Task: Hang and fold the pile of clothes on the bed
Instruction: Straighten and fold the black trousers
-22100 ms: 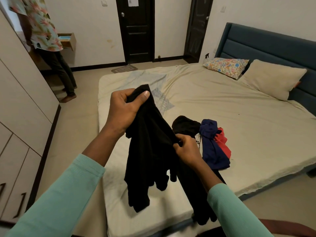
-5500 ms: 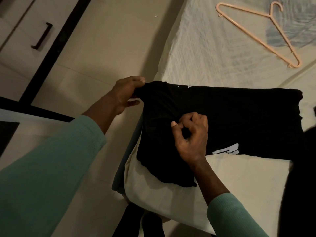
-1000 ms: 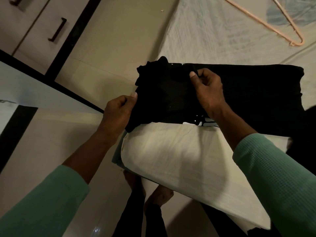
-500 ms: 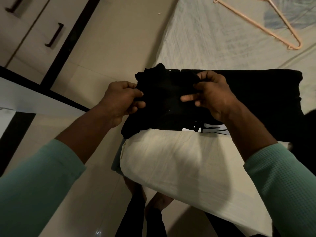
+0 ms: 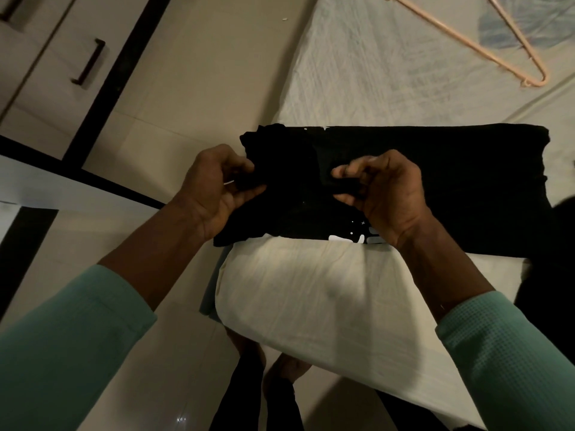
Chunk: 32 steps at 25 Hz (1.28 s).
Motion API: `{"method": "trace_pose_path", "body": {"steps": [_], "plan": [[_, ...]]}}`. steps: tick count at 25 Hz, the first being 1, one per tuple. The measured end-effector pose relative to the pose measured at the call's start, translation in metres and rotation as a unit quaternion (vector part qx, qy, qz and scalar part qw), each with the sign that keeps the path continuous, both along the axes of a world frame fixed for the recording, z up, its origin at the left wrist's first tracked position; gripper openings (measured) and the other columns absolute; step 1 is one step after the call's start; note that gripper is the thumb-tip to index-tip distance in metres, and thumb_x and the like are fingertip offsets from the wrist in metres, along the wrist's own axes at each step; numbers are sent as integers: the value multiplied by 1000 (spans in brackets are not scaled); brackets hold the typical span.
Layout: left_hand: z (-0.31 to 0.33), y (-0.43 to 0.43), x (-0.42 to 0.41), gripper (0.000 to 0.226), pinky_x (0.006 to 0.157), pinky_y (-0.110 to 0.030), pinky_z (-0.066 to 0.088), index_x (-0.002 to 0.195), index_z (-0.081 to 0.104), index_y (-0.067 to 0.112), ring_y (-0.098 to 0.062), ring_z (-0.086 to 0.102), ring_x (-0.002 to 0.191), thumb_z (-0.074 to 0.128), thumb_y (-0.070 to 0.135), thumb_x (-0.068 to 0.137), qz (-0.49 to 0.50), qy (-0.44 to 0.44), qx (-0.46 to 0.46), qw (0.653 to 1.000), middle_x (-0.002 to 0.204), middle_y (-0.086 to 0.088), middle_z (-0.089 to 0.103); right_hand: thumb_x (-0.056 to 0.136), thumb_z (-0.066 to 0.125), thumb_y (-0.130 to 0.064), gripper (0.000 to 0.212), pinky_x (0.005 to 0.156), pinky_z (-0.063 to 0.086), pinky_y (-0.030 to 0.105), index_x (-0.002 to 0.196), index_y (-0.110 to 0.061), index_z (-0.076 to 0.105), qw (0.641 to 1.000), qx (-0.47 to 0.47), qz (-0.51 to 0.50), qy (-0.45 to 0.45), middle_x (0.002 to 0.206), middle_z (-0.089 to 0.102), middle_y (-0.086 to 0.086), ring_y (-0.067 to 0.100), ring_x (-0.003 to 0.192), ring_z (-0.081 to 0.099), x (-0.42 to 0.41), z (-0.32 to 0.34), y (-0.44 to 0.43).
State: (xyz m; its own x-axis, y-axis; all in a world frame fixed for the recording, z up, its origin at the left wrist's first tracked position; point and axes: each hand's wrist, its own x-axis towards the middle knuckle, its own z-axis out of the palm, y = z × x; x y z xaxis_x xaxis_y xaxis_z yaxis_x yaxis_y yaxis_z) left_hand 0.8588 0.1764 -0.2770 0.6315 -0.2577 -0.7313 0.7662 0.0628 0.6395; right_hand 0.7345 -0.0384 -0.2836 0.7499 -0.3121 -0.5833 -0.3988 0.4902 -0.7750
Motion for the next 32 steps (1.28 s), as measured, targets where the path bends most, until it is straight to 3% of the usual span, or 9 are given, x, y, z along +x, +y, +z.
{"method": "trace_pose_path", "body": {"steps": [3,5,10,15,19,21,24,28,32], "plan": [[-4,-3,-2,19,75,-36,64,77,63,11,-15,71,72,73,13,92,8,-4,16,1000,71,-1,66,101,53,-40,31,81,53,37,81,-20,65,999,-2,-33,31,92,75,4,19,95,70,-1,-1,3],[-4,-6,-5,16,69,-32,62,88,65,12,-17,72,82,69,-4,91,1,-29,42,999,84,-3,71,98,63,-16,11,75,58,36,88,-21,66,997,3,-70,19,93,76,1,16,94,72,0,-2,5],[-5,-6,-16,50,59,-25,51,91,69,14,-18,63,83,38,-24,80,4,-74,30,997,99,-4,69,84,39,26,50,74,59,29,93,-15,66,995,-39,-85,-25,104,78,4,15,103,73,-7,-6,14],[-1,-7,-15,10,65,-24,58,89,71,18,-11,72,85,74,10,92,-55,-79,77,992,91,2,73,95,55,12,32,92,59,29,110,-12,73,990,-136,-38,16,109,79,5,14,109,73,-13,-13,19],[-8,-6,-8,24,69,-25,59,97,74,26,-17,72,96,77,4,89,-124,-197,188,954,104,0,69,93,53,15,39,79,62,29,116,-12,71,986,-155,-49,46,113,76,5,13,108,73,-10,-14,20],[-8,1,-7,20,80,-32,57,105,73,29,-16,67,104,78,17,89,-164,-292,287,898,113,3,66,94,56,13,39,83,62,29,119,-14,70,971,-234,-32,40,116,73,1,9,105,72,-13,-13,21],[-5,4,-21,30,81,-33,46,119,66,26,-22,61,106,75,34,91,-234,-459,440,736,129,-4,54,98,62,-3,32,87,61,29,124,-21,66,933,-359,-19,-6,126,65,-1,10,100,71,-25,-13,26],[-3,-36,-58,17,80,-34,52,110,67,20,-16,62,97,66,26,94,-278,-585,295,702,110,1,63,102,58,-8,27,80,61,26,122,-25,64,886,-444,-134,-23,131,57,0,14,93,73,-57,-9,3],[-12,-102,-78,15,89,-41,50,108,68,28,-19,62,100,67,32,94,-382,-568,258,681,101,8,65,102,54,-15,22,76,63,39,117,-27,63,864,-401,-292,87,114,67,4,12,74,73,-105,-26,-73]]}}
